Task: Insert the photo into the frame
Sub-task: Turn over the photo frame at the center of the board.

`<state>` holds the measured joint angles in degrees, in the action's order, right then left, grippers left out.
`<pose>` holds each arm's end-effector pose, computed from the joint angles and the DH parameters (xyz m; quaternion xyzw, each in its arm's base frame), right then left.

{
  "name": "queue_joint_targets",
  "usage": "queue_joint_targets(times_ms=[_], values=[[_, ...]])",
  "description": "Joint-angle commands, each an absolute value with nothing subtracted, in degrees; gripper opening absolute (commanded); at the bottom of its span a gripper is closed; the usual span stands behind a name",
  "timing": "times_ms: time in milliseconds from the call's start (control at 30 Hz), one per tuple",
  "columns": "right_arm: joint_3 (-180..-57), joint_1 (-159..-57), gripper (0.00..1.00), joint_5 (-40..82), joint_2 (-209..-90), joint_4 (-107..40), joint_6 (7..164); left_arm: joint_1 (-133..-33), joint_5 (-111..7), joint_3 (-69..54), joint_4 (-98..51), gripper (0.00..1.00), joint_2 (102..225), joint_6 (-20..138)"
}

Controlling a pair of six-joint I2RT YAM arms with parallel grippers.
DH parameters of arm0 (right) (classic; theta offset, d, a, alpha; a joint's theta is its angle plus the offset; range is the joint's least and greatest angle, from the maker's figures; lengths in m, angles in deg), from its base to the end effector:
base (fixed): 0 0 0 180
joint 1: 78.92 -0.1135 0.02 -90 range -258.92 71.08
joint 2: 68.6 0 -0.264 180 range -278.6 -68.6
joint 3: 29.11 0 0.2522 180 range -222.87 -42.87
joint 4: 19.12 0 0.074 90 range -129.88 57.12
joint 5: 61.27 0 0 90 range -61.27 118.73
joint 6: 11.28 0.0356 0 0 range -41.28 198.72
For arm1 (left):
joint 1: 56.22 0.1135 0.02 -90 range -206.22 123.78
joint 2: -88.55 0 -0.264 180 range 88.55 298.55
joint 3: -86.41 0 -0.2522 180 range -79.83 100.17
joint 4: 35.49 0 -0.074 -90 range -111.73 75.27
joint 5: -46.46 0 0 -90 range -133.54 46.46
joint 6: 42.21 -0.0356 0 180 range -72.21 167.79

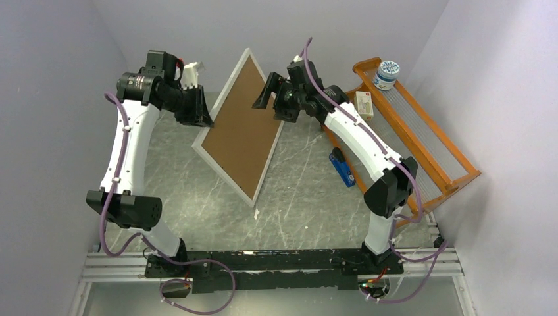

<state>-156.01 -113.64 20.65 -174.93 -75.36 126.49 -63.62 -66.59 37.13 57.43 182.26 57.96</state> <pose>0.3416 0.2428 0.3918 0.0689 0.8854 0.3474 0.3011 0.2940 -0.0522 0.4403 0.0359 0.9379 -0.2326 0.2547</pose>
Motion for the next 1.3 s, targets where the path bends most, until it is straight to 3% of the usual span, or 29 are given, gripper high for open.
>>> queue_joint_targets(times_ms=[0, 200, 367, 567, 967, 1133, 1267], values=[[-158.46, -113.29, 0.88, 15.72, -172.22, -68.45, 131.53, -64.57, -62.76, 44.13, 56.33, 0.03, 181.75, 54.83], [-160.98, -113.11, 0.92, 11.89, -174.38, -63.88, 135.85, -66.39, -62.74, 46.91, 54.41, 0.03, 182.75, 52.27], [-166.27, -112.28, 0.81, 7.75, -178.41, -61.55, 141.25, -69.86, -63.37, 45.38, 51.75, 0.03, 181.3, 51.13], [-182.1, -112.14, 0.81, 11.23, -186.95, -75.77, 141.23, -75.64, -60.14, 42.81, 48.72, 0.03, 180.12, 52.67], [-173.85, -111.84, 0.87, 23.79, -180.34, -85.2, 133.2, -87.62, -52.45, 37.28, 45.68, 0.03, 180.07, 57.25], [-172.54, -111.21, 0.86, 25.81, -178.63, -87.89, 131.28, -88.41, -57.13, 34.8, 44.43, 0.21, 178.97, 57.74], [-167.64, -109.69, 0.82, 25.6, -174.67, -86.08, 130.5, -88.42, -66.21, 30.08, 41.82, 0.49, 177.24, 56.49]])
